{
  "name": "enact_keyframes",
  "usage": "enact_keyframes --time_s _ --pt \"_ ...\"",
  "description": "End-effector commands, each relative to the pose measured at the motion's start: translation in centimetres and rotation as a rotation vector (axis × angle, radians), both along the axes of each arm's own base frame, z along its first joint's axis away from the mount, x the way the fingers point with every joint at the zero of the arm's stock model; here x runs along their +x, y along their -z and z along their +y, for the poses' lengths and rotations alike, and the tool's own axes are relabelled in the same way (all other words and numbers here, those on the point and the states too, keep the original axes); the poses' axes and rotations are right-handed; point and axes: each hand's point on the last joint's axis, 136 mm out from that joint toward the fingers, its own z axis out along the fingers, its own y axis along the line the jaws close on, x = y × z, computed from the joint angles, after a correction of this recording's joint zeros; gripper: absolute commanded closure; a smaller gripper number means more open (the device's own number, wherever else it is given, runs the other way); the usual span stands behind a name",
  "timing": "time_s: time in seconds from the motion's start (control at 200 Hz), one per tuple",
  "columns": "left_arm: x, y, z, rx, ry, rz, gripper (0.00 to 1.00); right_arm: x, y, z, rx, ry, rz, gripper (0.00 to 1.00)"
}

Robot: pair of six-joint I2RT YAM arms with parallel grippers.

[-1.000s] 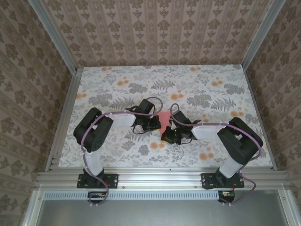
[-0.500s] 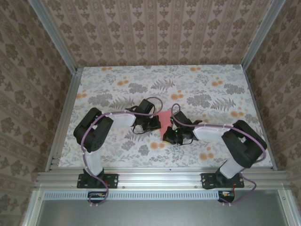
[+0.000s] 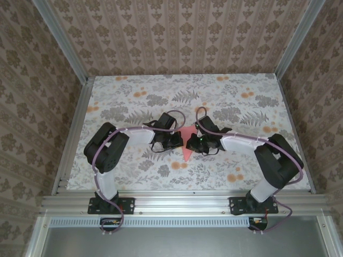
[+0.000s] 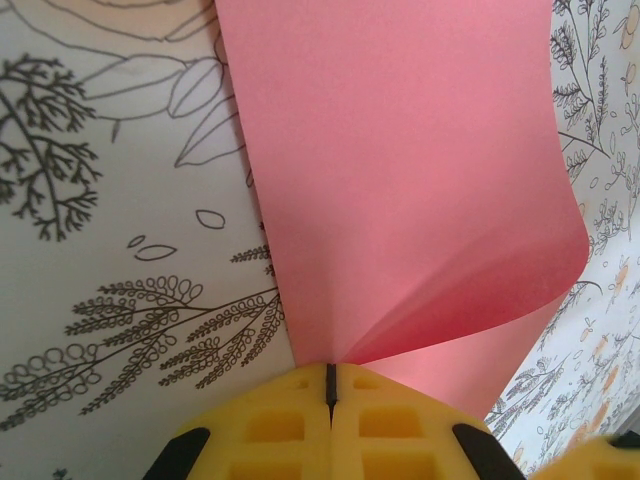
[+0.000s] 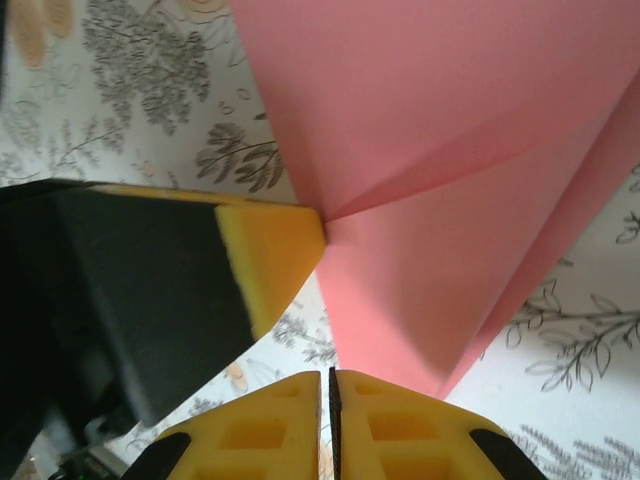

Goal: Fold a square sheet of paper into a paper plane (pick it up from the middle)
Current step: Third fold the triangle at the center of the table.

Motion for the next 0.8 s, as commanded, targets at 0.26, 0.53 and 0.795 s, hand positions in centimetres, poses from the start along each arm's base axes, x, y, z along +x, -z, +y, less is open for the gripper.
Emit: enact_keyframes --time_s 0.26,0.53,0.795 --pt "-0.4 0.7 0.4 0.050 0.030 0.014 0.95 -0.7 4.4 -2.3 -0.080 0.084 0.106 0.90" --pt "0.7 -2.6 -1.3 -0.065 0.029 -0.041 0.87 -1.7 6.4 -3.5 -0.098 0.152 0.160 0.90" --pt "-0.2 -4.1 -0.8 -0.120 0.001 -0.072 0.78 -1.8 6.9 -3.8 -0.077 0.203 0.172 0.91"
